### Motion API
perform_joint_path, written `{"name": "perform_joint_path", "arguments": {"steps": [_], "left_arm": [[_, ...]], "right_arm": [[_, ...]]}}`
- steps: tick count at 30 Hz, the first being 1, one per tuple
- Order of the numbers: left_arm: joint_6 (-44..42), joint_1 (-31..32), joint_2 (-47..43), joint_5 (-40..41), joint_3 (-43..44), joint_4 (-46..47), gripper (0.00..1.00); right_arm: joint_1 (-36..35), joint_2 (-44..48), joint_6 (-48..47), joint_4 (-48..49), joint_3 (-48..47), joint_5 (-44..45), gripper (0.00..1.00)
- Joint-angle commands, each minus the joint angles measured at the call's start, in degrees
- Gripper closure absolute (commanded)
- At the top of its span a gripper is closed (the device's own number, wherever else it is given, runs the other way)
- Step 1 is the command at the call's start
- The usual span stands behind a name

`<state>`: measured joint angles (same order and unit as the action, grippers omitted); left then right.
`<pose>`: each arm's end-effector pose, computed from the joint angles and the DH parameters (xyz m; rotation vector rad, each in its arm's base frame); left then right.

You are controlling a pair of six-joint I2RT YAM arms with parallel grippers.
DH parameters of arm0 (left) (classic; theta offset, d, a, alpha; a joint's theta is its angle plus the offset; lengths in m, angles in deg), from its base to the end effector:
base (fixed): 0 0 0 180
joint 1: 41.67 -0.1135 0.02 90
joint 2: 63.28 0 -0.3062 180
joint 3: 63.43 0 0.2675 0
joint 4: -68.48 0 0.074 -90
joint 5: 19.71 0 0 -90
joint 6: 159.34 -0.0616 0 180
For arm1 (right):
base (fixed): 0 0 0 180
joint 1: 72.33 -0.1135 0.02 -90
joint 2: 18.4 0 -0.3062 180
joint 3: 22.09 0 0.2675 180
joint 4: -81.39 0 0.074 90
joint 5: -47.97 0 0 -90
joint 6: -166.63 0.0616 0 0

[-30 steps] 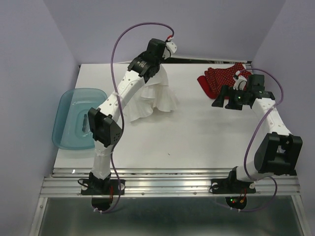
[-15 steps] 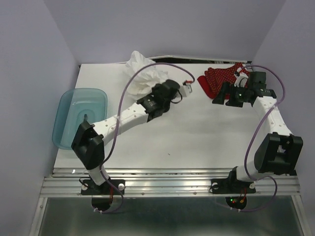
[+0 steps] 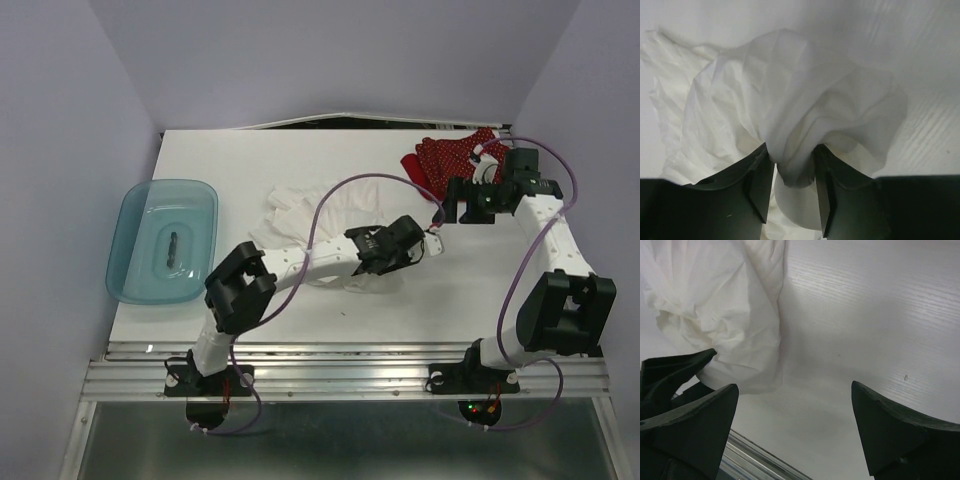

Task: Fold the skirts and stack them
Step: Move the skirt to the center of the board

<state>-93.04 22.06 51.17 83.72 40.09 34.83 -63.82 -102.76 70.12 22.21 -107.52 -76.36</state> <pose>0.2362 -0.4463 0.2475 1.5211 1.7564 -0.0757 0.3249 -0.0135 0.3172 -0.1728 2.4453 0.6566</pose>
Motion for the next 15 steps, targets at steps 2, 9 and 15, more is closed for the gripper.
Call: {"name": "perform_joint_path", "arguments": {"steps": [2, 9, 15], "left_arm": [[4.0, -2.9, -15.9, -19.9, 4.4, -3.2, 0.51], [4.8, -20.5, -29.4, -33.4, -8.1, -9.7, 0.53], [4.5, -32.4, -35.0, -33.1, -21.5, -12.0, 0.62]], "right_arm": [[-0.4, 2.9, -9.7, -7.0, -3.7, -1.9, 0.07], [-3.2, 4.9, -15.5, -13.0, -2.5, -3.5, 0.31], [-15.8, 8.2, -14.0, -10.8, -1.4, 0.1, 0.46]]}}
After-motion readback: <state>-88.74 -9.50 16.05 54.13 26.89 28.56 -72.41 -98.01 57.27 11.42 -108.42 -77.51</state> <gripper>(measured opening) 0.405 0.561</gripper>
